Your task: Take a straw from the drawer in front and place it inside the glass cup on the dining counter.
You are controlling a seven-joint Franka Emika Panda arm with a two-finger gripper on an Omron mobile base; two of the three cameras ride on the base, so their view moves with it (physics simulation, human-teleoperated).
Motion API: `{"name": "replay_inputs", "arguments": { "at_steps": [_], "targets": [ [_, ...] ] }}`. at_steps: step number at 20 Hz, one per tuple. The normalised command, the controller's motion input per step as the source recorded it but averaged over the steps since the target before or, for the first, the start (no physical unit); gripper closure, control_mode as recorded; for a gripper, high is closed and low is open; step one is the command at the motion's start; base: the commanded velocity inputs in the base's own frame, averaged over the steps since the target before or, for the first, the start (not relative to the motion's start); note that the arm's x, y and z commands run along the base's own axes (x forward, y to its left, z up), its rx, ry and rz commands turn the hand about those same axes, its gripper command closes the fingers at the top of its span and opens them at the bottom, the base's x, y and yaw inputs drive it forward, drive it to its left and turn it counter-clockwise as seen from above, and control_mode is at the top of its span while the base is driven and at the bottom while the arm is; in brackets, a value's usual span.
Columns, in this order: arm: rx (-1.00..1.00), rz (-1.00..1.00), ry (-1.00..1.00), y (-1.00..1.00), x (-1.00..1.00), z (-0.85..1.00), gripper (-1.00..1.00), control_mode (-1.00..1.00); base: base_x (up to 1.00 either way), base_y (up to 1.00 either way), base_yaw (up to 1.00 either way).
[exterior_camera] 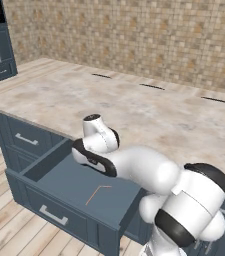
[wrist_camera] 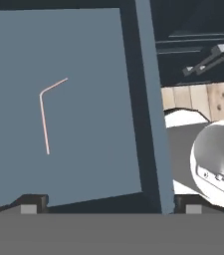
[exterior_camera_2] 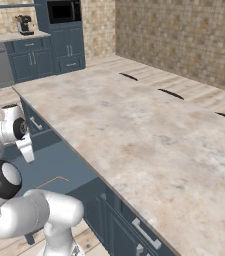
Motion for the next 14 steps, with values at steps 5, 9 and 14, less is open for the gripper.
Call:
{"name": "replay_inputs", "arguments": {
  "at_steps": [5, 9, 14],
  "targets": [
    [0.01, 0.08, 0.00, -0.04, 0.31, -0.43, -1.00, -1.00, 0.00, 0.00, 0.00],
    [0.00, 0.06, 0.00, 0.00, 0.24, -0.46, -1.00, -1.00, 0.00, 0.00, 0.00],
    [0.00, 0.04, 0.00, 0.00, 0.28, -0.37, -1.00, -1.00, 0.00, 0.00, 0.00]
  ]
}}
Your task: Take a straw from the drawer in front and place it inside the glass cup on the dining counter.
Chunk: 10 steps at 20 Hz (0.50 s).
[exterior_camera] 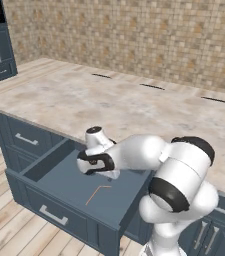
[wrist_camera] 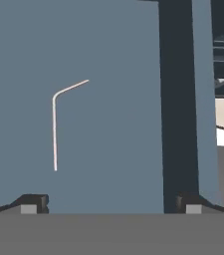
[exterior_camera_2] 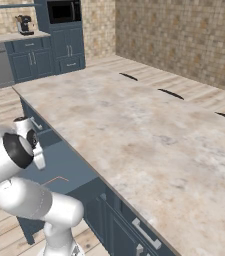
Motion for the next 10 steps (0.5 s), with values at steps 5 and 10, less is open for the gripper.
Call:
{"name": "replay_inputs", "arguments": {
  "at_steps": [5, 10],
  "targets": [
    [0.00, 0.03, 0.00, 0.00, 0.29, -0.37, -1.00, -1.00, 0.00, 0.00, 0.00],
    [0.00, 0.02, 0.00, 0.01, 0.17, -0.34, -1.00, -1.00, 0.00, 0.00, 0.00]
  ]
}}
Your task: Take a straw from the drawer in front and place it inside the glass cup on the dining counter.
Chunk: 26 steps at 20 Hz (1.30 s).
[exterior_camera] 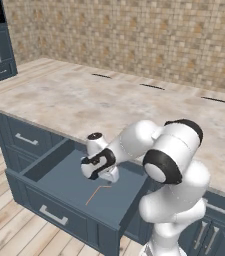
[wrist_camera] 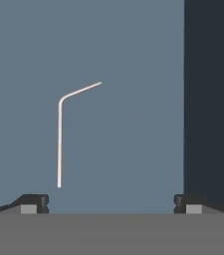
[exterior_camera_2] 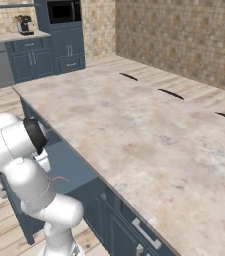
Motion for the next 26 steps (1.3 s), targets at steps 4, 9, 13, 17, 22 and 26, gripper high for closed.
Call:
{"name": "replay_inputs", "arguments": {
  "at_steps": [4, 9, 13, 17, 22, 26],
  "targets": [
    [0.00, 0.01, 0.00, 0.06, 0.15, -0.36, -1.00, -1.00, 0.00, 0.00, 0.00],
    [0.00, 0.01, 0.00, 0.10, 0.12, -0.33, -1.00, -1.00, 0.00, 0.00, 0.00],
    [0.00, 0.00, -0.01, 0.04, 0.00, -0.32, -1.00, -1.00, 0.00, 0.00, 0.00],
    [0.00, 0.00, -0.02, 0.03, 0.00, -0.29, -1.00, -1.00, 0.00, 0.00, 0.00],
    [0.00, 0.00, -0.02, 0.00, 0.32, -0.15, -1.00, -1.00, 0.00, 0.00, 0.00],
    [0.00, 0.00, 0.00, 0.00, 0.33, -0.19, -1.00, -1.00, 0.00, 0.00, 0.00]
  ]
}}
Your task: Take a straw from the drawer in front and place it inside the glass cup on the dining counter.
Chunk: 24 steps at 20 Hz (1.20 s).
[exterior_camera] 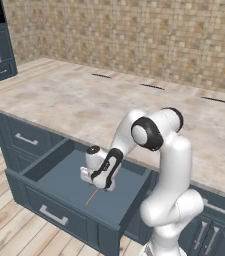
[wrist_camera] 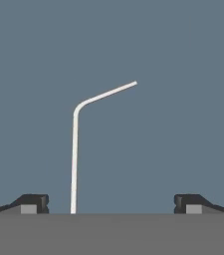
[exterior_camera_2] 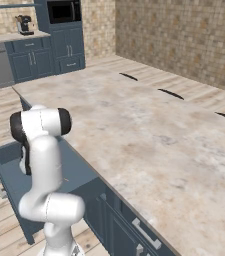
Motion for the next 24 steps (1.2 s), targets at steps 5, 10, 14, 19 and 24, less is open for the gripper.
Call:
{"name": "replay_inputs", "arguments": {
  "at_steps": [5, 10, 14, 19, 24],
  "targets": [
    [0.00, 0.00, 0.00, 0.00, 0.18, -0.25, -1.00, -1.00, 0.00, 0.00, 0.00],
    [0.00, 0.00, 0.00, 0.00, 0.18, -0.26, -1.00, -1.00, 0.00, 0.00, 0.00],
    [0.00, 0.00, 0.00, 0.00, 0.14, -0.21, -1.00, -1.00, 0.00, 0.00, 0.00],
    [0.00, 0.00, 0.00, 0.00, 0.11, -0.21, -1.00, -1.00, 0.00, 0.00, 0.00],
    [0.00, 0.00, 0.00, 0.00, 0.16, -0.19, -1.00, -1.00, 0.00, 0.00, 0.00]
  ]
}}
